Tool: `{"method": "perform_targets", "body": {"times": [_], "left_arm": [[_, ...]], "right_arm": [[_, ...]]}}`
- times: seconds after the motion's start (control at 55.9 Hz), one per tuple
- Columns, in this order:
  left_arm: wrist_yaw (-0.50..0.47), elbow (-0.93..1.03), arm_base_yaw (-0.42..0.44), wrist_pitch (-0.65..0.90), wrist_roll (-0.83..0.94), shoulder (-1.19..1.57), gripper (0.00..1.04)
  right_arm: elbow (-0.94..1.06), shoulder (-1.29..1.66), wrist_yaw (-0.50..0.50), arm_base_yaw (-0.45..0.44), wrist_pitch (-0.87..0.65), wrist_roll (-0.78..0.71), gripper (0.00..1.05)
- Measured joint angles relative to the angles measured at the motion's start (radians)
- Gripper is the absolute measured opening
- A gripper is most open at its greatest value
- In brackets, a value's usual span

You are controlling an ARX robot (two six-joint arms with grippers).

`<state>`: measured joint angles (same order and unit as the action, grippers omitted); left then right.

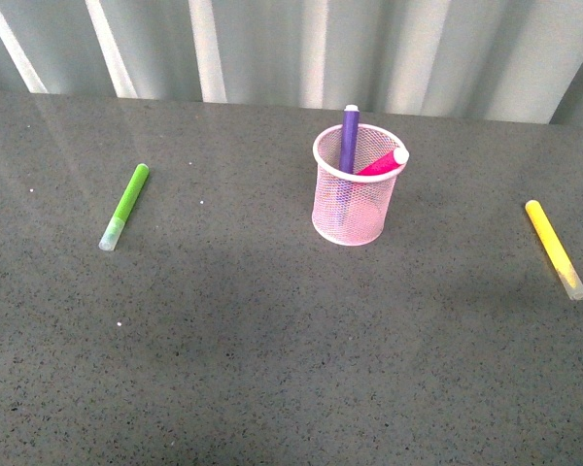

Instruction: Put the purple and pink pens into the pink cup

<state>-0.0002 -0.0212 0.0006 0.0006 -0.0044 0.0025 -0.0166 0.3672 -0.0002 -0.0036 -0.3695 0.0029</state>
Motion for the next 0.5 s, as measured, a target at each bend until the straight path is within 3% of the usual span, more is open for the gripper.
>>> {"method": "perform_targets", "body": {"times": [0.501], "left_arm": [[0.000,0.000,0.000,0.000,0.000,0.000,0.98]], "right_arm": [[0.000,-0.188,0.000,0.000,0.187,0.000,0.03]]}}
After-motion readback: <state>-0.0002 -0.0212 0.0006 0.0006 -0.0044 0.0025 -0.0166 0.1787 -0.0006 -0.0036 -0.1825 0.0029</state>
